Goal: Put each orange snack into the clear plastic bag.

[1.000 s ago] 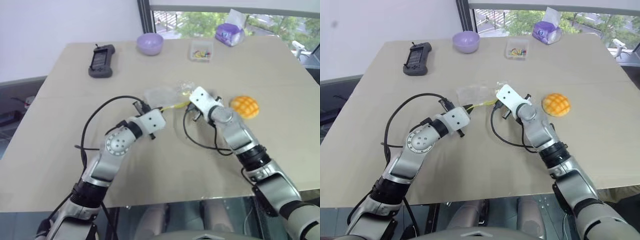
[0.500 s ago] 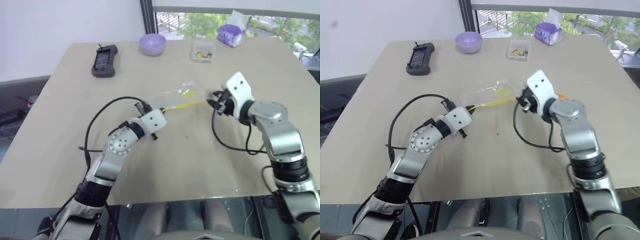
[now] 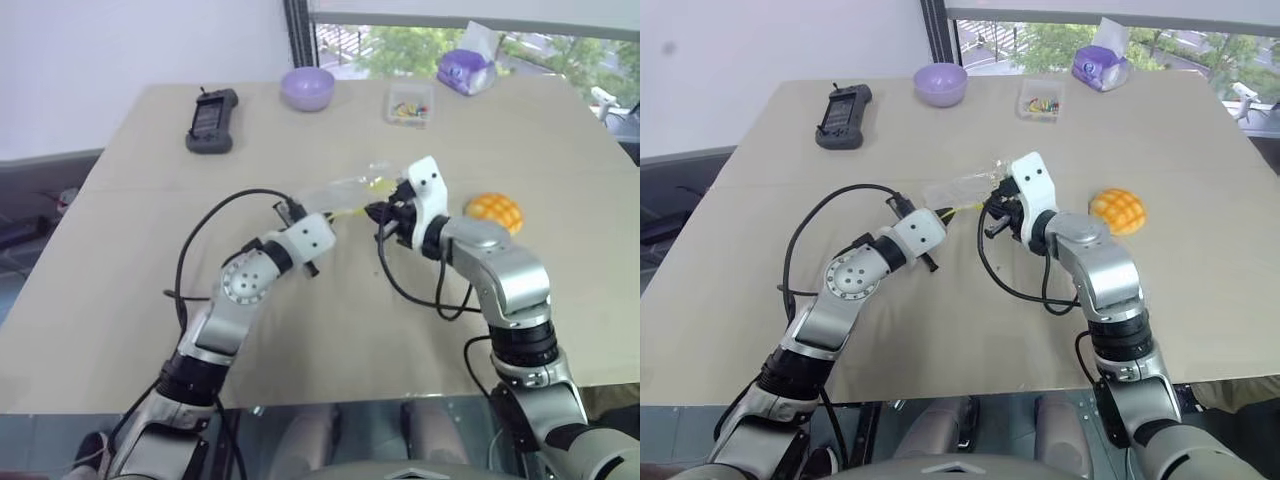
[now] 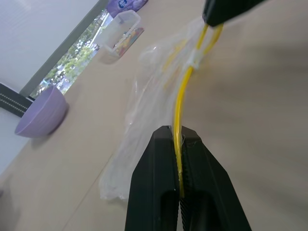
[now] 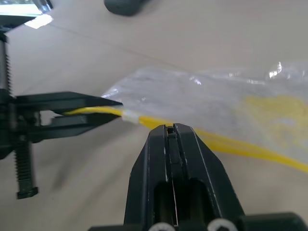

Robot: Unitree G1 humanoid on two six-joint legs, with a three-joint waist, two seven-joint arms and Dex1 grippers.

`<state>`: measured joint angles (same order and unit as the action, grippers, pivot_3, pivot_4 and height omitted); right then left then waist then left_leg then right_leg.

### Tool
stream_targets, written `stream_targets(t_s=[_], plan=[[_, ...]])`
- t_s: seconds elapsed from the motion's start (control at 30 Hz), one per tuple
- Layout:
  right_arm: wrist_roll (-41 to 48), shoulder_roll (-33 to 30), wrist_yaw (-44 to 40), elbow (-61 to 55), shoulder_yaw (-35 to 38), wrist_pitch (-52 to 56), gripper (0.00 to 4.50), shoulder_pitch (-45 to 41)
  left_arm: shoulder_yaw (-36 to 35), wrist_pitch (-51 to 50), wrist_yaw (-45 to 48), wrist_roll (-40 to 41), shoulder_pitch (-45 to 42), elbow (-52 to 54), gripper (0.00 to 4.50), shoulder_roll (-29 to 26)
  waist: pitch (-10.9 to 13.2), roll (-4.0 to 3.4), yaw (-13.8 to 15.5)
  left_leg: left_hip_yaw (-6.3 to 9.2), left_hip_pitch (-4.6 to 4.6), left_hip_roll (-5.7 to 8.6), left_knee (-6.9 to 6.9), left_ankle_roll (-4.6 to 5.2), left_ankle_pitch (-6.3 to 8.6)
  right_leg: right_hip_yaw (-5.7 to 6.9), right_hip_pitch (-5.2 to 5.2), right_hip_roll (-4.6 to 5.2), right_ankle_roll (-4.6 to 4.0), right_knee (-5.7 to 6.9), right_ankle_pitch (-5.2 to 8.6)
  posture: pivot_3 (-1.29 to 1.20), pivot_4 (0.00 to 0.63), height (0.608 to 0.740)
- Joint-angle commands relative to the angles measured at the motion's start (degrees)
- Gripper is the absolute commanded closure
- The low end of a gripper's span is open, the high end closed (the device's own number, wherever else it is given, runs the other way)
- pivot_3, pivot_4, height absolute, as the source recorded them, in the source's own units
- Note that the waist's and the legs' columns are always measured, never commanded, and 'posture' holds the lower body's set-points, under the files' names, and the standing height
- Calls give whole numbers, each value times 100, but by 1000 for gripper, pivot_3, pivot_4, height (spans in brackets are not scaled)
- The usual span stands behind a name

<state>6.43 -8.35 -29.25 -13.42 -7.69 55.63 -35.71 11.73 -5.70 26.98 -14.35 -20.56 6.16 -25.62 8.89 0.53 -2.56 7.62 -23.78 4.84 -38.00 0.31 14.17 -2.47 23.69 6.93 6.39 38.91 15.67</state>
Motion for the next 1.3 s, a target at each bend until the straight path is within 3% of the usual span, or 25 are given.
stream_targets(t_s=[0.03,0.53,0.7,0.9,1.2,1.3], plan=[[101,34,122,18,-5,-166,4434,-36,-81,95,-12,48,-49,182,4500,3,0,0,3,0,0,0,0,0,0,0,0,1,0,0,0,0,150,740],[881,637,785,435,960,211,4434,-398,-33,534,274,61,138,236,4500,-224,0,-1,6,0,0,-3,0,0,0,-1,0,1,0,0,0,0,150,740],[921,578,829,612,856,95,4434,-420,-3,753,395,91,106,142,4500,-273,0,-2,2,0,0,-2,0,0,0,-1,0,2,0,0,0,0,150,740],[28,-172,263,1040,-654,-1394,4434,-300,19,947,560,215,31,104,4500,-218,0,-2,-5,-3,0,2,0,0,0,-2,1,2,0,-1,0,0,150,740],[-1408,-987,-77,2213,-1689,-4356,4434,-502,35,1175,676,203,-115,-114,4500,-187,1,-1,3,-3,0,3,0,0,0,-1,-1,0,0,-4,0,0,150,740],[-1999,-1316,-77,2525,-1984,-5286,3291,-579,43,1233,697,196,-148,-169,4500,-182,1,-1,5,-2,1,5,-1,0,0,1,0,0,0,-4,0,0,150,740]])
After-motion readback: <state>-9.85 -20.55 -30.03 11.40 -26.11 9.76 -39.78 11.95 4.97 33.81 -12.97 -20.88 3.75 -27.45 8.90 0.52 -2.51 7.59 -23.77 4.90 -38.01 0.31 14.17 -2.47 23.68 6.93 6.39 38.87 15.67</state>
